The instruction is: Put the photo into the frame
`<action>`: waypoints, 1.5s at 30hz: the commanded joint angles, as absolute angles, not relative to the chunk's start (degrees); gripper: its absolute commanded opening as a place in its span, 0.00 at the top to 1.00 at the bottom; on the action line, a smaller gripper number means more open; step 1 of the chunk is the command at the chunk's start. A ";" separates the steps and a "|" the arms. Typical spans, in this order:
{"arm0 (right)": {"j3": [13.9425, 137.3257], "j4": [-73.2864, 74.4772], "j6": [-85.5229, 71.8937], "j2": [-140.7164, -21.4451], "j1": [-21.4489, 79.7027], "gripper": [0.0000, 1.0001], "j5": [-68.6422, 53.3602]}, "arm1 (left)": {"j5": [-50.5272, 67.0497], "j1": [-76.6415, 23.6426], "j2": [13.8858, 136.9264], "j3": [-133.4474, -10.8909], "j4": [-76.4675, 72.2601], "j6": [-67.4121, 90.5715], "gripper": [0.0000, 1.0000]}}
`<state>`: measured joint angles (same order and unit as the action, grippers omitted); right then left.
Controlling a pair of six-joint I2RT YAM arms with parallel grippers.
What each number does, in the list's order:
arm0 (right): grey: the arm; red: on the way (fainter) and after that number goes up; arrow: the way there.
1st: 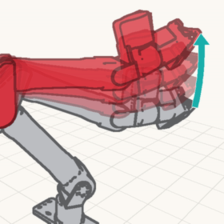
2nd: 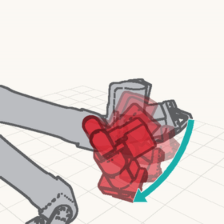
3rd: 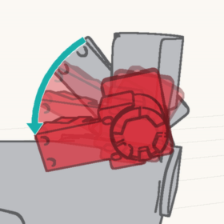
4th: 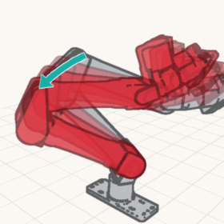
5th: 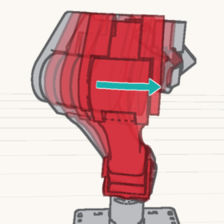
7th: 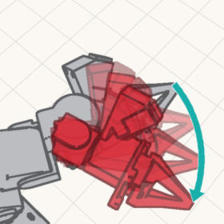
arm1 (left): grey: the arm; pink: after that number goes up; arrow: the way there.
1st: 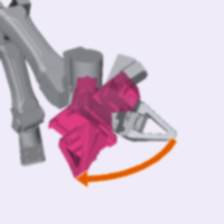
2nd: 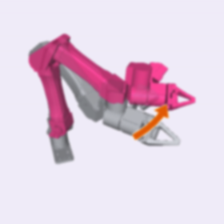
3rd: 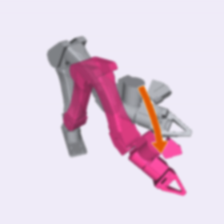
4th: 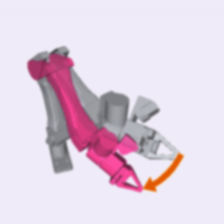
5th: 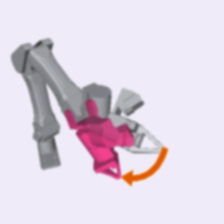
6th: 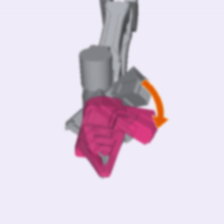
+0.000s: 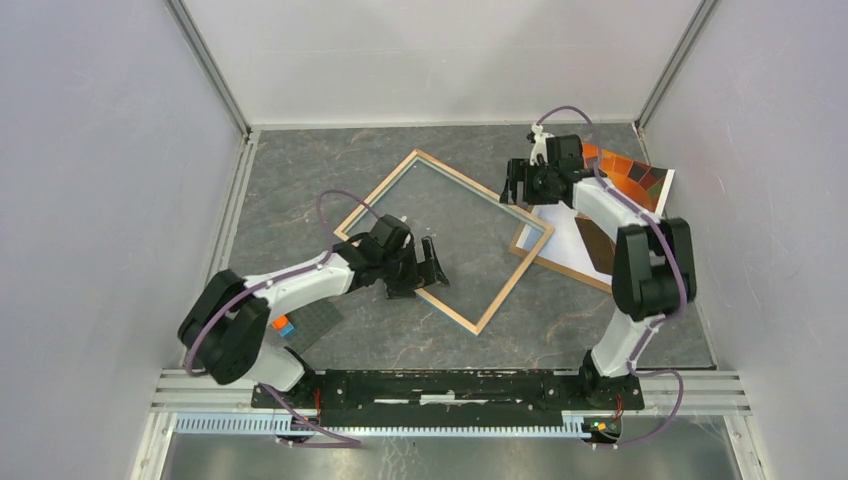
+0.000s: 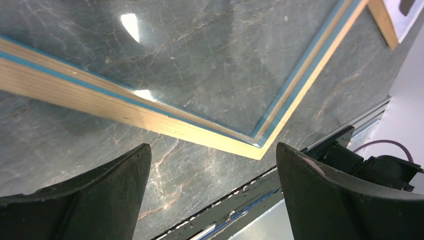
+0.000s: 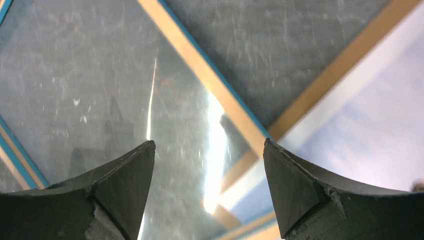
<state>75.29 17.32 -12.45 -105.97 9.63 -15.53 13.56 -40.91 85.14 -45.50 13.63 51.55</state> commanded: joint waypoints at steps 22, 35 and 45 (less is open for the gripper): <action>23.59 -4.16 -31.05 -70.01 0.31 0.29 -34.35 | 17.66 -39.23 89.51 -66.39 21.56 39.87 0.05; 16.30 -23.00 -39.98 -76.03 -5.58 0.33 -37.67 | 18.81 -41.49 87.39 -66.48 27.38 31.12 0.02; 10.17 -43.54 -52.22 -80.99 -5.87 0.28 -39.65 | 22.50 -41.74 88.99 -63.61 20.36 37.30 0.02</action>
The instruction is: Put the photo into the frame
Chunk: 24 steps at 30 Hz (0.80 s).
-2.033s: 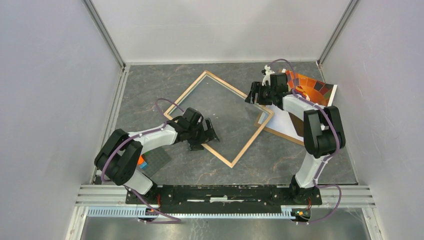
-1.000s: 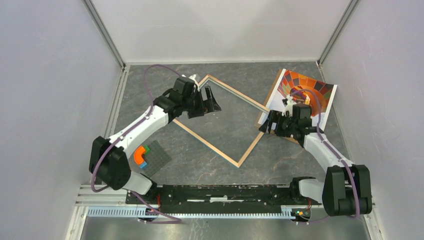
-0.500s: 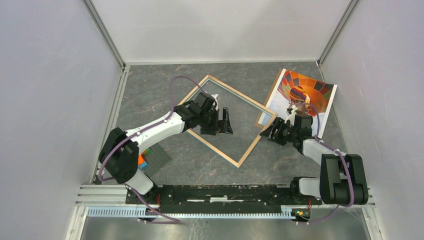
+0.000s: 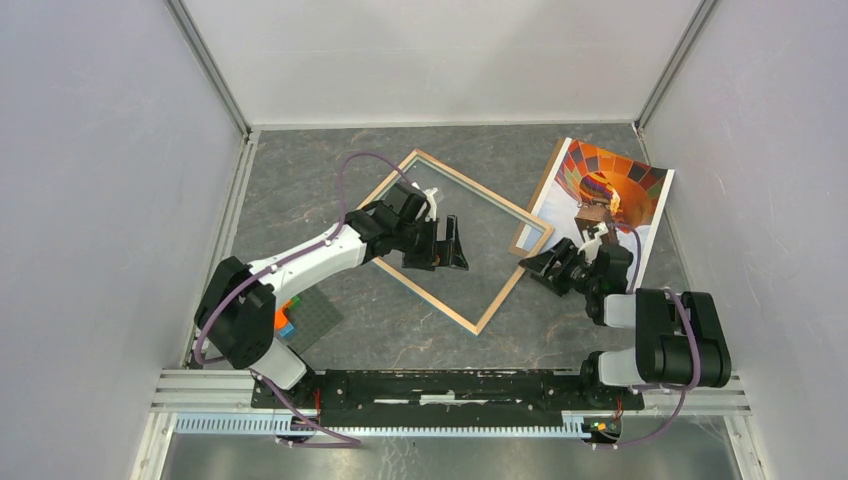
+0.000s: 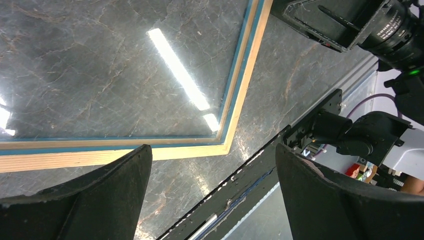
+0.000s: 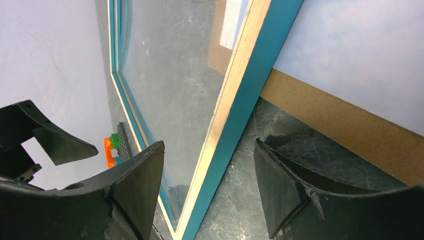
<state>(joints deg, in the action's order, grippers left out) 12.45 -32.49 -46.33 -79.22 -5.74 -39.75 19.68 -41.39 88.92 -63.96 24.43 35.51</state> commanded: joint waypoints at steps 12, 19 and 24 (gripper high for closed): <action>4.30 -67.71 -67.78 -94.48 -5.24 0.32 -34.59 | 22.36 -44.01 86.38 -63.11 20.35 36.59 0.02; 4.69 -78.11 -72.18 -101.11 -2.91 0.43 -34.14 | 18.45 -48.81 87.82 -66.10 22.91 32.47 0.02; 4.34 -82.47 -75.65 -101.09 -2.51 0.57 -34.86 | 7.74 -54.72 90.77 -71.69 29.49 28.29 0.01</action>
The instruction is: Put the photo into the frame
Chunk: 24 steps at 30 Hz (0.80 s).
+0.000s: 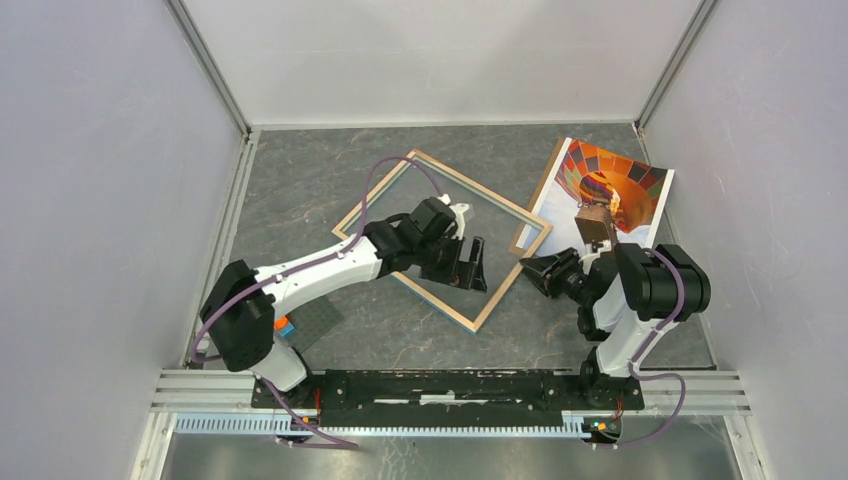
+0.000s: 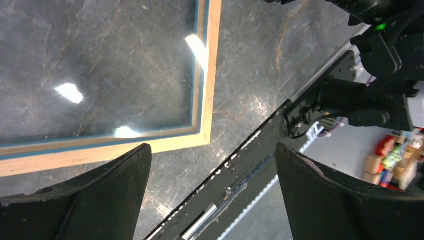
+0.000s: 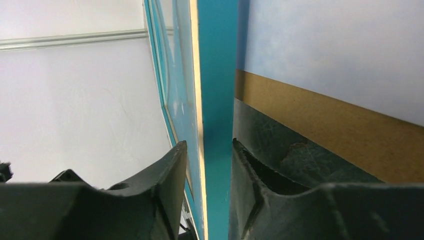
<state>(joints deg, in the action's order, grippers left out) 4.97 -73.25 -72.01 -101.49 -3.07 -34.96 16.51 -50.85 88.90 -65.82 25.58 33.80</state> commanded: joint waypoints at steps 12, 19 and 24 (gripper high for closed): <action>5.14 -65.69 -77.25 -86.50 -0.55 0.75 -34.66 | -28.11 -72.95 107.18 -92.99 45.17 21.88 0.03; 5.56 -63.51 -78.44 -81.45 -0.33 0.86 -35.84 | -18.75 -70.83 104.95 -93.69 45.72 25.04 0.02; 7.49 -54.81 -78.65 -75.18 -0.29 0.86 -34.32 | -26.57 -72.56 108.91 -97.80 50.73 20.60 0.00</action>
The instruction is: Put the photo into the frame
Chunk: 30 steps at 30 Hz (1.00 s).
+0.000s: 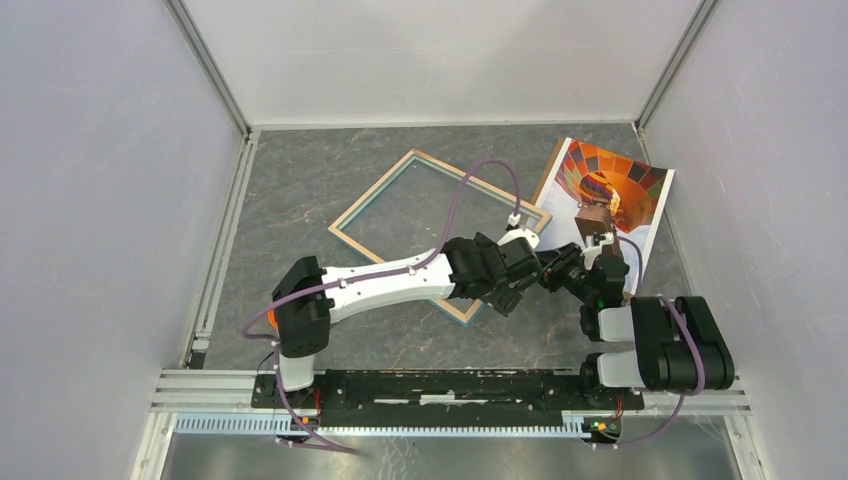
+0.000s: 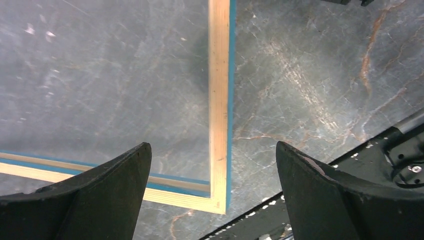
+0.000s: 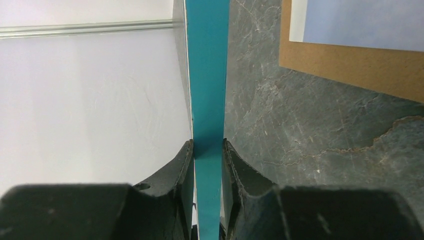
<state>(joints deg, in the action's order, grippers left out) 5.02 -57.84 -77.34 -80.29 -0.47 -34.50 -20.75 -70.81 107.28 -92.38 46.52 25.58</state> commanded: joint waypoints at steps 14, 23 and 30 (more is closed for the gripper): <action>9.97 -43.82 -82.32 -68.22 3.13 0.88 -29.74 | -52.05 -77.64 123.46 -109.74 54.88 1.05 0.03; 9.78 -46.25 -84.62 -69.75 3.12 0.90 -32.26 | -51.99 -78.10 120.99 -102.74 45.65 -9.56 0.15; 9.62 -46.03 -84.63 -68.97 2.91 0.90 -33.31 | -48.98 -77.81 120.52 -100.12 46.14 -7.79 0.04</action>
